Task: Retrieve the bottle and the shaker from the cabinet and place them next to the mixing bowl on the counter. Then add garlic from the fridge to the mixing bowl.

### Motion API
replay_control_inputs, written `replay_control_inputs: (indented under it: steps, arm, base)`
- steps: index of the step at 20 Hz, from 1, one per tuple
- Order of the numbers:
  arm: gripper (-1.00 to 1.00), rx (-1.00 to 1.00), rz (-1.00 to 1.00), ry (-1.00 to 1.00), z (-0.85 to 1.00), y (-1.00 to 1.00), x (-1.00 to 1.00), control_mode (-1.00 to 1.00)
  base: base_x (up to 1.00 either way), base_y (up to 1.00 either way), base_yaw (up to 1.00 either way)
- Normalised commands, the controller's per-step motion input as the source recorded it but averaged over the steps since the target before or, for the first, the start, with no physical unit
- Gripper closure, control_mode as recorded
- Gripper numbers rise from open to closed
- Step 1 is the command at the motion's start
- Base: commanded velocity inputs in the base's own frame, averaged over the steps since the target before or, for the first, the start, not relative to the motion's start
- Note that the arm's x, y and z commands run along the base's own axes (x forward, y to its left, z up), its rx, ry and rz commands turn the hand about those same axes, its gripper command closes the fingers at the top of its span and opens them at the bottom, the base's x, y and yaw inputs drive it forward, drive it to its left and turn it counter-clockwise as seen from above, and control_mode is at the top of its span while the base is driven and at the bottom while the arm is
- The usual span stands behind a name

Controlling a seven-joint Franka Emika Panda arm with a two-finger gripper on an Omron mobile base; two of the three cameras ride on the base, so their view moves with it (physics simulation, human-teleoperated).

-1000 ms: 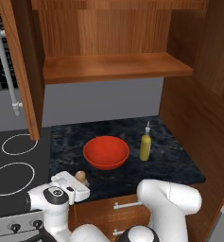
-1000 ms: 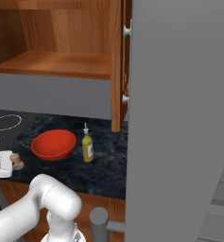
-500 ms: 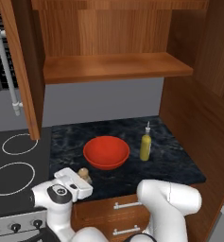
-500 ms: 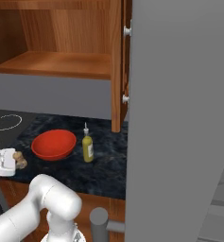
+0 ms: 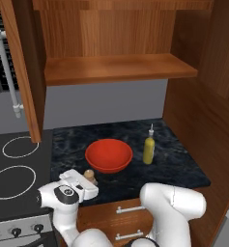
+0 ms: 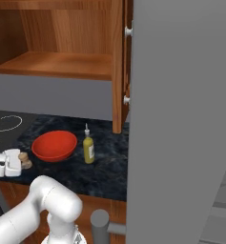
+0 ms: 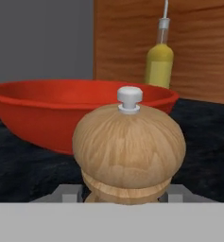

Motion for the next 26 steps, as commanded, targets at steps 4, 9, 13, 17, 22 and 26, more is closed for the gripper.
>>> replay_control_inputs:
  steps: [4, 9, 13, 17, 22, 26]
  arm:
    - [1.00, 0.00, 0.00, 0.00, -0.10, -0.26, 0.18, -1.00]
    - [1.00, 0.00, 0.00, 0.00, -0.04, -0.29, 0.13, -1.00]
    - [1.00, 0.00, 0.00, 0.00, -0.22, -0.15, 0.07, -1.00]
    - [1.00, 0.00, 0.00, 0.00, -0.42, -0.01, 0.00, -1.00]
    - [1.00, 0.00, 0.00, 0.00, -0.19, 0.00, 0.00, -1.00]
    - [1.00, 0.00, 0.00, 0.00, -0.03, 0.00, 0.00, -1.00]
  base:
    - [0.00, 0.00, 0.00]
    - [0.00, 0.00, 0.00]
    - [0.00, 0.00, 0.00]
    - [0.00, 0.00, 0.00]
    - [0.00, 0.00, 0.00]
    - [0.00, 0.00, 0.00]
